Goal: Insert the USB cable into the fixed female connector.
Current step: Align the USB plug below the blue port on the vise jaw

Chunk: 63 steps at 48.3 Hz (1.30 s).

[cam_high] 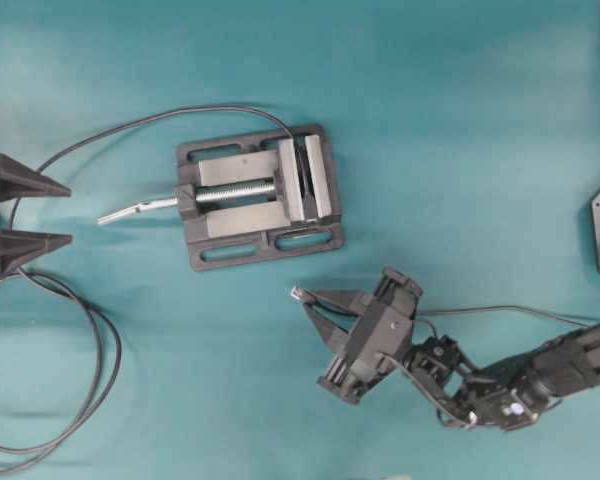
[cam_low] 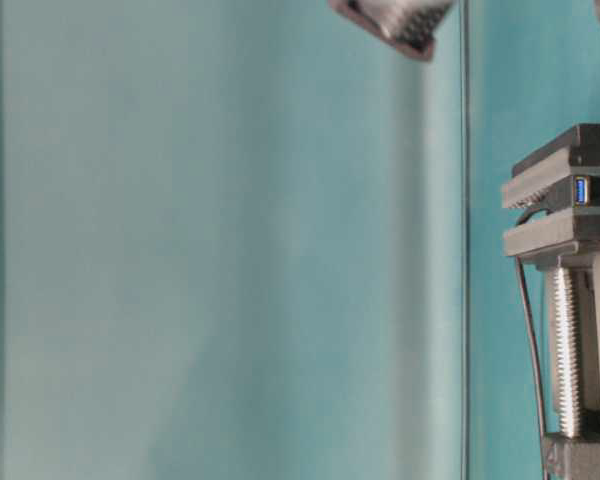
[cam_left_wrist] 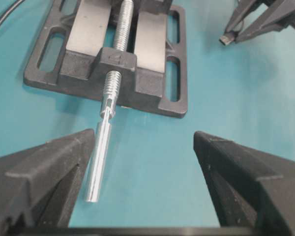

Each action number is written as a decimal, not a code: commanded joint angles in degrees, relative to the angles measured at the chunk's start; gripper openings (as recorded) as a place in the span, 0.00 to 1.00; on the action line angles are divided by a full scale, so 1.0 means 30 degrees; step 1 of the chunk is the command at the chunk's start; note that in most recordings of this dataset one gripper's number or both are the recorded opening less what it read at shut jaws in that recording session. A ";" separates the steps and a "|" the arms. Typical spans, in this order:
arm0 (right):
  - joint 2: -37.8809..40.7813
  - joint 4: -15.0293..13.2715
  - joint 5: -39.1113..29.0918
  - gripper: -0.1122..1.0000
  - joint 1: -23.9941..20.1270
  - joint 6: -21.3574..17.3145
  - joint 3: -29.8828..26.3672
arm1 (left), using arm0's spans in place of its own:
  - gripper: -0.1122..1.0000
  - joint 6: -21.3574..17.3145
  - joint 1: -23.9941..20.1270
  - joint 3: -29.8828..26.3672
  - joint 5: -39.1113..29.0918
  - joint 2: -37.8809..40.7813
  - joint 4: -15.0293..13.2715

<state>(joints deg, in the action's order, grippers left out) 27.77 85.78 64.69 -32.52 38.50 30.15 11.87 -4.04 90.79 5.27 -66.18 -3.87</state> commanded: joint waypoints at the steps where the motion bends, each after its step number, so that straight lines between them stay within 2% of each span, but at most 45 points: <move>1: 0.0029 0.0791 0.0938 0.28 -0.0059 0.0352 -0.1055 | 1.00 0.0205 -0.0029 -0.0293 0.0059 0.0146 0.0029; 13: 0.0850 0.3252 0.3223 0.28 -0.0146 0.0820 -0.2520 | 1.00 0.0205 -0.0029 -0.0264 0.0088 0.0146 0.0029; 37: 0.1348 0.6563 0.5654 0.28 -0.0146 0.1611 -0.4102 | 1.00 0.0205 -0.0029 -0.0293 0.0088 0.0146 0.0029; 44: 0.1406 0.7090 0.6182 0.28 -0.0117 0.1611 -0.4424 | 1.00 0.0205 -0.0029 -0.0293 0.0059 0.0146 0.0029; 63: 0.1992 0.7500 0.6885 0.28 0.0205 0.1611 -0.5449 | 1.00 0.0205 -0.0029 -0.0293 0.0059 0.0146 0.0029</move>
<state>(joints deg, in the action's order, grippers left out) 34.72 108.28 84.38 -32.52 43.24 15.29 11.78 -4.04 90.79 5.27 -66.18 -3.87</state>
